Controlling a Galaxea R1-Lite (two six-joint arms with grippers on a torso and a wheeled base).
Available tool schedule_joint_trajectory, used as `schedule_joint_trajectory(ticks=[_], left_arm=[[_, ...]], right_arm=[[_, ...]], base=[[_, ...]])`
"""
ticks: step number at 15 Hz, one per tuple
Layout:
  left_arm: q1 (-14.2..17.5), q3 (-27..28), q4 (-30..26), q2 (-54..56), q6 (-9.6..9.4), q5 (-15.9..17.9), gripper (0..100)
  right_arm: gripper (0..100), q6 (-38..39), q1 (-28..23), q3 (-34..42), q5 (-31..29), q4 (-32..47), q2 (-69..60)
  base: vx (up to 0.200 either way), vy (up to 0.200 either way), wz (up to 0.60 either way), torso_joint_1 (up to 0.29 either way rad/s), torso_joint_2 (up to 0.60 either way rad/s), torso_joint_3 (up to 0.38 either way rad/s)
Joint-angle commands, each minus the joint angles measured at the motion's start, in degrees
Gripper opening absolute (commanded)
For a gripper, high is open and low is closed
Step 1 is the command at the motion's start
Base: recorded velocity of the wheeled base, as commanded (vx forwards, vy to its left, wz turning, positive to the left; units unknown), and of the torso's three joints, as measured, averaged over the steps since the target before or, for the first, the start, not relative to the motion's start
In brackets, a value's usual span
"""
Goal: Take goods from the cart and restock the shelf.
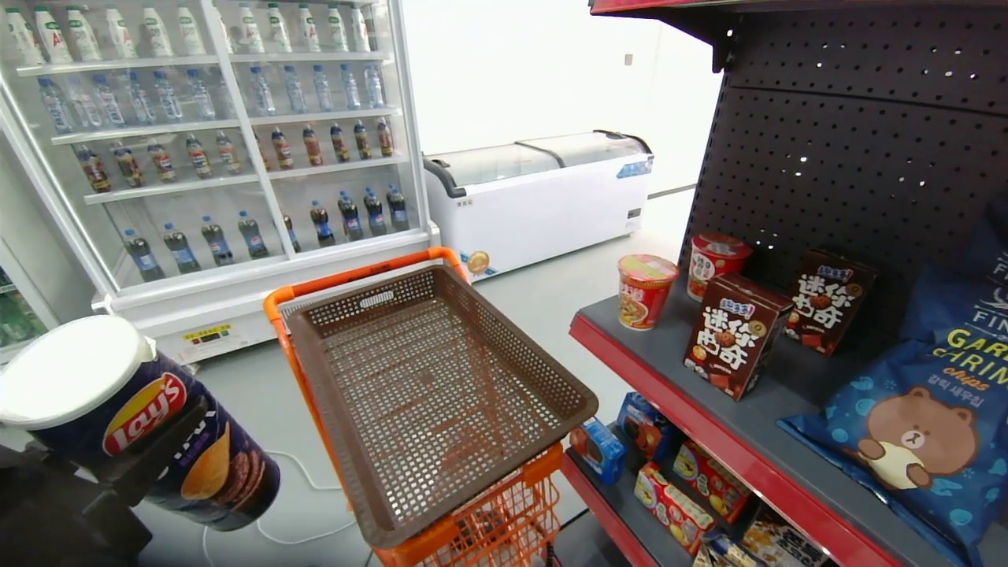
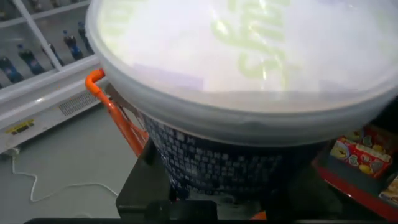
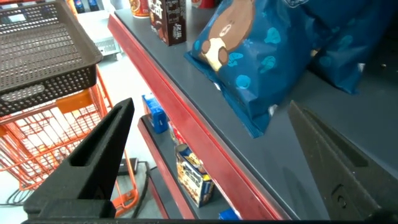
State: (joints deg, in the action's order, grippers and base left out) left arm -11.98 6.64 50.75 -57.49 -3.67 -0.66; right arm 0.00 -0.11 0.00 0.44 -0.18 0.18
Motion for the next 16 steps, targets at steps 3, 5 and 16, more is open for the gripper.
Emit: schedule_joint_trajectory(ticks=[3,5,16], left_arm=[[0.12,-1.90,0.05,1.50,0.07,0.13,0],[0.03,-2.43,0.05,1.77,0.07,0.13,0],[0.12,-5.50,-0.04,4.32,0.07,0.04,0]], right_arm=[[100,0.00,0.02,0.00,0.00,0.01,0.08],[100,0.00,0.02,0.00,0.00,0.01,-0.01],[100,0.00,0.02,0.00,0.00,0.01,0.08]], base=[[0.000,0.000,-0.60,-0.001,0.00,0.001],[0.000,0.000,-0.60,-0.002,0.00,0.002],[0.000,0.000,-0.60,0.003,0.00,0.002]])
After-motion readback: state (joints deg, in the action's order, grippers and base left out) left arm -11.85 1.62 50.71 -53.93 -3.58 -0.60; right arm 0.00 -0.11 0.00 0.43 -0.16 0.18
